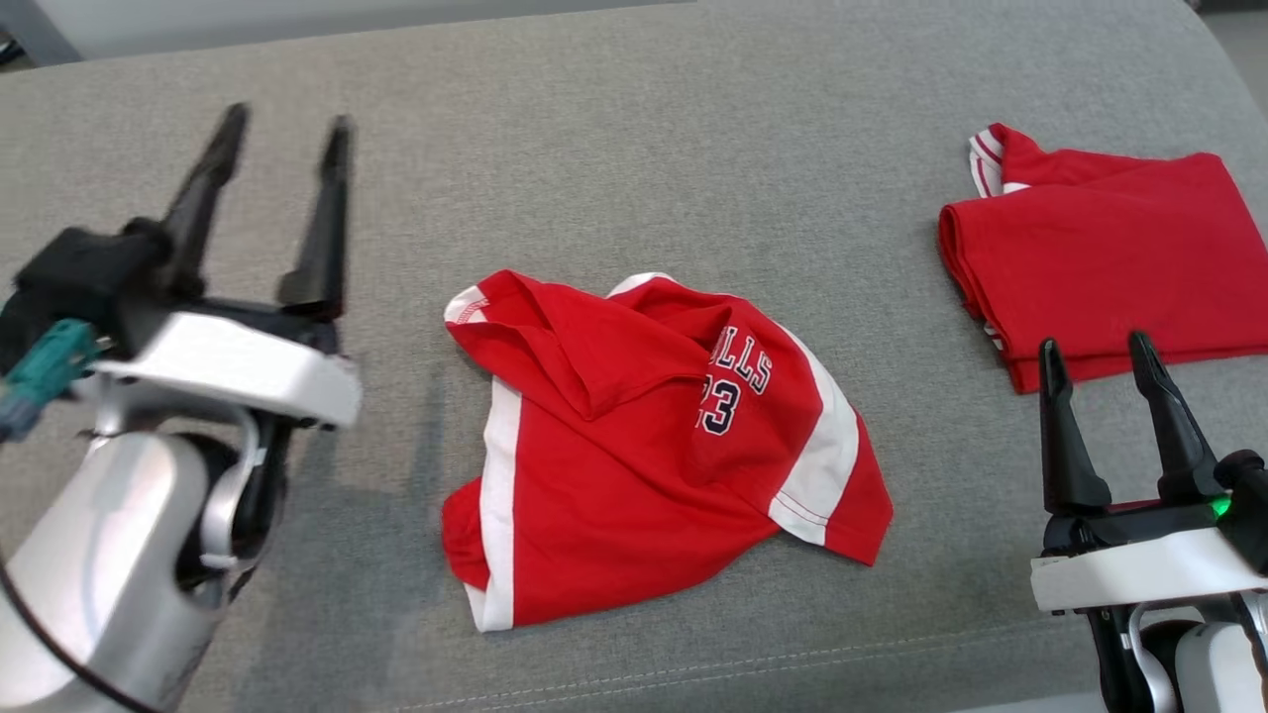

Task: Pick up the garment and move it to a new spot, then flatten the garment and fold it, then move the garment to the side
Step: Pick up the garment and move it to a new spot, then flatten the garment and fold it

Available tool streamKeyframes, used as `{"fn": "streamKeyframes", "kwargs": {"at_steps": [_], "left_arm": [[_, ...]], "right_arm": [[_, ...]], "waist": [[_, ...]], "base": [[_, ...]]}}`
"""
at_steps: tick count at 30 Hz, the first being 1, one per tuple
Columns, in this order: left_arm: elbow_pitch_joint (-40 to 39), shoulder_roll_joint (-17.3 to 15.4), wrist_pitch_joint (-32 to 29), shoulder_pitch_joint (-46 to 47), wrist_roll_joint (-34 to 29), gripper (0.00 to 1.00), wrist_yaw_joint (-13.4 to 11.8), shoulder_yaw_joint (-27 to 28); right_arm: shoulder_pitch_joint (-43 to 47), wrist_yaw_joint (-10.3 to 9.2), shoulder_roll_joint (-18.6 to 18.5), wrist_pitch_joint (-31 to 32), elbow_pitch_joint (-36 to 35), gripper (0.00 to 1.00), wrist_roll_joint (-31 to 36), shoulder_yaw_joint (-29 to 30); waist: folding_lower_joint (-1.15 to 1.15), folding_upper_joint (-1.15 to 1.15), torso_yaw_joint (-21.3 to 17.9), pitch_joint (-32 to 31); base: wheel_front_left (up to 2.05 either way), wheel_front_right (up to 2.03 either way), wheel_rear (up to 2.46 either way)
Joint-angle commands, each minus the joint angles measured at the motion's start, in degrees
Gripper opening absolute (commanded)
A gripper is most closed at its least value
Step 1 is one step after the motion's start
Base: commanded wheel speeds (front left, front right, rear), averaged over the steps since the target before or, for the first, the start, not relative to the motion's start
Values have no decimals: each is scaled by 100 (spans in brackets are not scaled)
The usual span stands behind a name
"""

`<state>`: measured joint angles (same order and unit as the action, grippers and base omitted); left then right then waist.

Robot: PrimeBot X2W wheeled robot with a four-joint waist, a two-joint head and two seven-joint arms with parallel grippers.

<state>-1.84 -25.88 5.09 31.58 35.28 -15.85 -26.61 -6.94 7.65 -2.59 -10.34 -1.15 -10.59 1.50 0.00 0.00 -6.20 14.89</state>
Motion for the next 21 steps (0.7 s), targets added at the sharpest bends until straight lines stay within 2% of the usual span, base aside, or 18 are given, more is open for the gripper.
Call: {"fn": "streamKeyframes", "kwargs": {"at_steps": [1, 6, 8, 13, 18, 21], "left_arm": [[-197, -332, 110, -188, 114, 100, -187, 492], [-354, -718, 431, -1165, 385, 100, -587, 1274], [-393, -803, 519, -1554, 467, 100, -659, 1459], [-407, -872, 678, -2198, 538, 100, -566, 1540], [-450, -688, 868, -2694, 538, 100, -389, 1481], [-411, -568, 928, -2905, 443, 100, -374, 1460]], "right_arm": [[-127, -16, -118, 57, -174, 100, 49, -115], [-85, -16, -200, 120, -123, 100, 86, -161], [-52, -16, -225, 133, -73, 100, 96, -198], [52, -16, -272, 126, 67, 100, 118, -274], [215, -16, -312, 94, 239, 100, 106, -371], [309, -16, -319, 81, 297, 100, 105, -404]], "waist": [[0, 0, 200, -118], [0, 0, 439, -275], [0, 0, 501, -343], [0, 0, 589, -495], [0, 0, 661, -689], [0, 0, 667, -800]], "base": [[0, 0, 0], [0, 0, 0], [0, 0, 0], [0, 0, 0], [0, 0, 0], [0, 0, 0]]}}
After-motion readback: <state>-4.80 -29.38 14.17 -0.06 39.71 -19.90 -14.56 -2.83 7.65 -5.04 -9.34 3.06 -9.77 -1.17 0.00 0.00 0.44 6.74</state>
